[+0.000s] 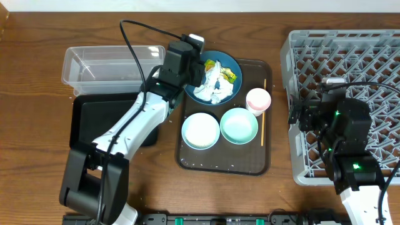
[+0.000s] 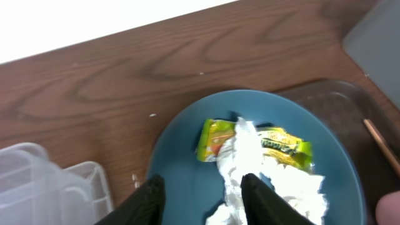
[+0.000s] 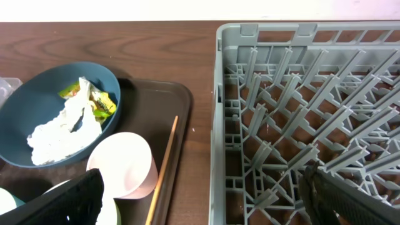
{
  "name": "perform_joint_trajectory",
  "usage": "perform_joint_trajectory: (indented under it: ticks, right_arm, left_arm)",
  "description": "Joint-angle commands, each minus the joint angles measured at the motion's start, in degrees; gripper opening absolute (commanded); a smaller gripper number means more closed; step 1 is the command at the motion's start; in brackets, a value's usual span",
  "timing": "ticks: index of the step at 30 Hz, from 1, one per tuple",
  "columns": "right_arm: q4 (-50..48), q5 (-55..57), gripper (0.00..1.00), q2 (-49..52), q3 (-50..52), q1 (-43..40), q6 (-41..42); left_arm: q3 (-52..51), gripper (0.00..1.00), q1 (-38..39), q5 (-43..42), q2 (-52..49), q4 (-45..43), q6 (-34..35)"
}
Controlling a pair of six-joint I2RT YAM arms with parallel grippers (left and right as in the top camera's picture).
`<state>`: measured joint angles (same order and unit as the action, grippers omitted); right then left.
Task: Sort waste into correct bins and load items into the dishwasher rack
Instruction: 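Close the left gripper on the crumpled white tissue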
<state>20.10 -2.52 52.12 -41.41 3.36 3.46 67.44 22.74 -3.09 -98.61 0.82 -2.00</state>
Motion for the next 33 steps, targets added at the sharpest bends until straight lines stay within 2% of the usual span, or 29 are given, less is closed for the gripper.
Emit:
perform_joint_trajectory:
  ticks: [1,2,4,22,28,33]
  right_arm:
    - [0.07,0.76,0.99,0.02,-1.25,0.04,0.79]
    - [0.07,0.76,0.99,0.02,-1.25,0.04,0.79]
    - [0.04,0.76,0.99,0.02,-1.25,0.04,0.79]
    - [0.2,0.76,0.99,0.02,-1.25,0.04,0.79]
    - [0.31,0.76,0.99,0.02,-1.25,0.04,0.79]
    - [0.44,0.76,0.99,0.02,-1.25,0.04,0.79]
  left_arm:
    - [1.05,0.52,0.46,-2.71,-1.9,-1.53,0.37]
    - [1.05,0.64,0.57,-2.75,-2.36,-2.6,0.37]
    - [1.05,0.75,0.98,-2.8,-3.37,-4.96,0.37]
    - [1.05,0.75,4.13,-2.93,-17.46,-13.35,0.33]
    - [1.05,0.63,4.31,-2.93,-20.26,-13.18,0.35]
    - [1.05,0.47,4.28,-2.91,-20.57,-12.13,0.33]
